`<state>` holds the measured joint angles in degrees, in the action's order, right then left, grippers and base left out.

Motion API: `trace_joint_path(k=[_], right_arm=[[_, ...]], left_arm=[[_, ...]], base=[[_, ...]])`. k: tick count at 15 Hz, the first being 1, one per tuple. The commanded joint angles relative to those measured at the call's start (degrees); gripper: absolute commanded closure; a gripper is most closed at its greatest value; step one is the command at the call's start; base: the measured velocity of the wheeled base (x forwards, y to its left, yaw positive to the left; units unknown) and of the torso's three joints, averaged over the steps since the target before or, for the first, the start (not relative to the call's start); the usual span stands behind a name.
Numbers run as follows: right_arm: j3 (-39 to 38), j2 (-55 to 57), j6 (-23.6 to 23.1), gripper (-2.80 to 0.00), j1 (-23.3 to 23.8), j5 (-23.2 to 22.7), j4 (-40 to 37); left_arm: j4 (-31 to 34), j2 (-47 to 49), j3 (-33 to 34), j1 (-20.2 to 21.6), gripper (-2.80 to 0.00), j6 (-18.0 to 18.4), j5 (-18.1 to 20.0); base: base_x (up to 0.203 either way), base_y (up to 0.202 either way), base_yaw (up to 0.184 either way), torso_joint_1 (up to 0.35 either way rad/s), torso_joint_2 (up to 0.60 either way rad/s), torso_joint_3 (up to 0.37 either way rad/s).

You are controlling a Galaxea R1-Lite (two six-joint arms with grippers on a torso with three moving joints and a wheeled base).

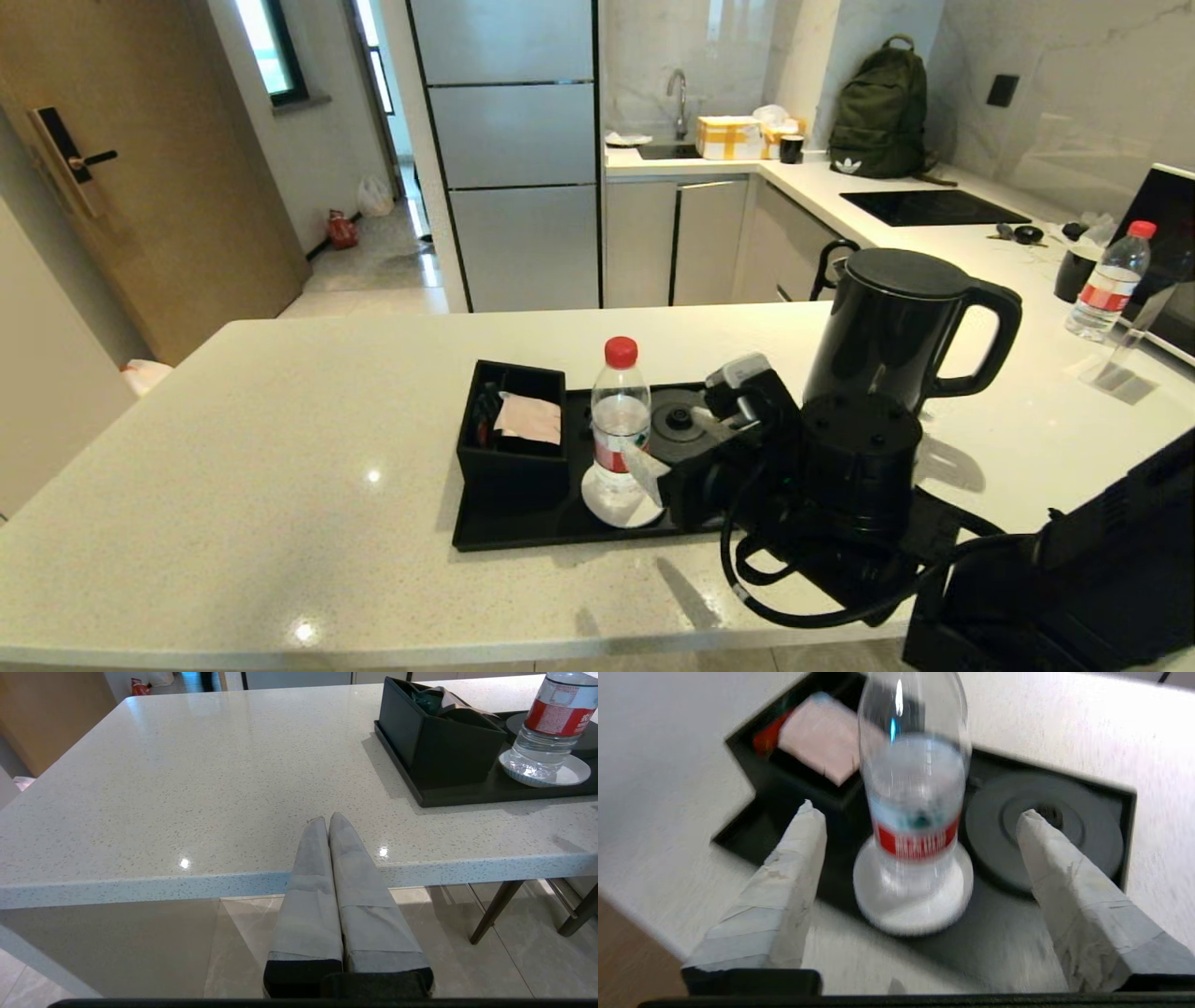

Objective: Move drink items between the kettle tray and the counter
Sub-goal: Pick up the bottled water

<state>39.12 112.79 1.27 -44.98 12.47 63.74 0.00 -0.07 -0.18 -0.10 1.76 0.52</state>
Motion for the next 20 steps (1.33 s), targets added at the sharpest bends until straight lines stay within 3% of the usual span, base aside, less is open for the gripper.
trace_joint_path(k=[1,10,20], right_arm=[[3.7,4.1,-0.1,-2.80,-0.1,0.2,-0.3],[11.3,9.8,-0.1,-2.80,0.1,0.4,-3.1],[25.9,18.1,-1.4,-2.80,3.0,0.4,-7.7]], left_arm=[[0.0,0.1,0.0,0.0,0.00,0.0,0.0],[0.0,0.1,0.0,0.0,0.00,0.0,0.0],[0.0,0.1,0.0,0.0,0.00,0.0,0.0]], base=[[0.000,0.000,0.000,0.000,0.00,0.000],[0.000,0.000,0.000,0.000,0.00,0.000],[0.000,0.000,0.000,0.000,0.00,0.000]])
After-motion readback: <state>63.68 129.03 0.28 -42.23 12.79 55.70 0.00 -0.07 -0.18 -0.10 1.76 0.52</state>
